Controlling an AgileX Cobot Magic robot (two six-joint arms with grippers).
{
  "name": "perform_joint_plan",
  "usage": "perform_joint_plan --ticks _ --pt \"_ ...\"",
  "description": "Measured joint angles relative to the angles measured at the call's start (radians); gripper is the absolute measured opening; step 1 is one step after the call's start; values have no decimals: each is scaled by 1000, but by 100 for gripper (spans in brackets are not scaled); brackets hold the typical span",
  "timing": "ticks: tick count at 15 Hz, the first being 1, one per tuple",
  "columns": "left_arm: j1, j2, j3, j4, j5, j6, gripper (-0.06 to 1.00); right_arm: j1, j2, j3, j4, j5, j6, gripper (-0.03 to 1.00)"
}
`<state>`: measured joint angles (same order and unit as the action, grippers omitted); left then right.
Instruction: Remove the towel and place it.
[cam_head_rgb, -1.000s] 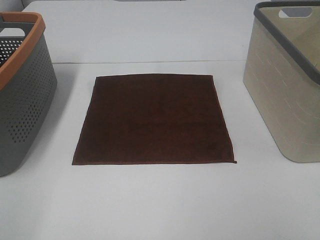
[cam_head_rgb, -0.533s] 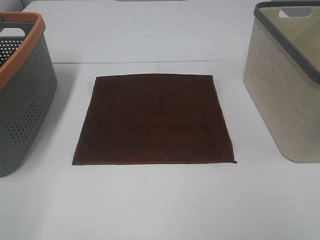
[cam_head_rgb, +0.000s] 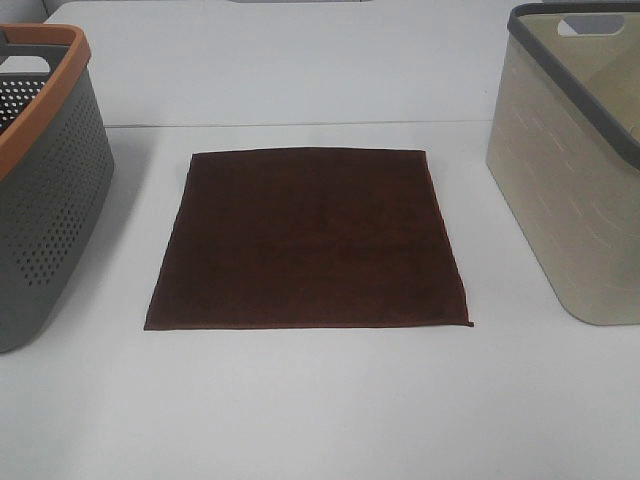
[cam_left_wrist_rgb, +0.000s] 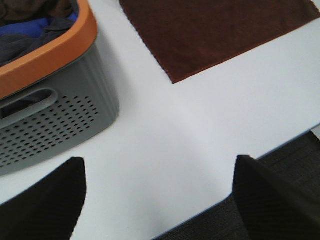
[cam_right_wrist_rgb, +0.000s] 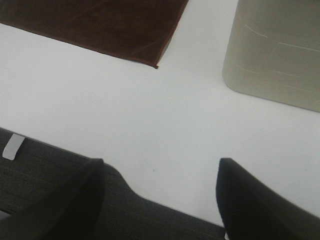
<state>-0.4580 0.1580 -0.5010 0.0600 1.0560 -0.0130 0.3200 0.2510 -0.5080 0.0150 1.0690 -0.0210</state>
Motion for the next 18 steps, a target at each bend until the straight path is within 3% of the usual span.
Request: perform_joint_plan --ticks 4,6,11,18 --pt "288 -1 0 0 0 1 77 -200 -12 0 1 0 0 62" --pt "382 -6 0 0 -1 1 77 -293 -67 0 1 0 0 62" --pt "406 -158 3 0 -2 1 77 -344 -244 1 1 0 0 62" --pt "406 -163 3 0 -3 2 77 -344 -258 3 13 1 0 62"
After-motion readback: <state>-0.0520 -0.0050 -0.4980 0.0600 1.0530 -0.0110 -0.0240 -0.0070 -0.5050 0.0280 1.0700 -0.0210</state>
